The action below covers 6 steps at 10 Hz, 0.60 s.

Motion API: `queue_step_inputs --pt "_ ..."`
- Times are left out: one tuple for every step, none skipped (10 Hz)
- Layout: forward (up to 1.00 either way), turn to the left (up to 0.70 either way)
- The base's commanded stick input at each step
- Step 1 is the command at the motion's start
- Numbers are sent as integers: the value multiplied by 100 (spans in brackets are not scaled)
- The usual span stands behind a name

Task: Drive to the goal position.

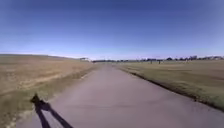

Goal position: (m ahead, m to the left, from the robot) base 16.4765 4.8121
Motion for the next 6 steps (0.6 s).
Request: queue_step_inputs --pt "70 0" --pt "70 0" --pt "70 0" --pt "70 0" --pt "70 0" --pt "70 0"
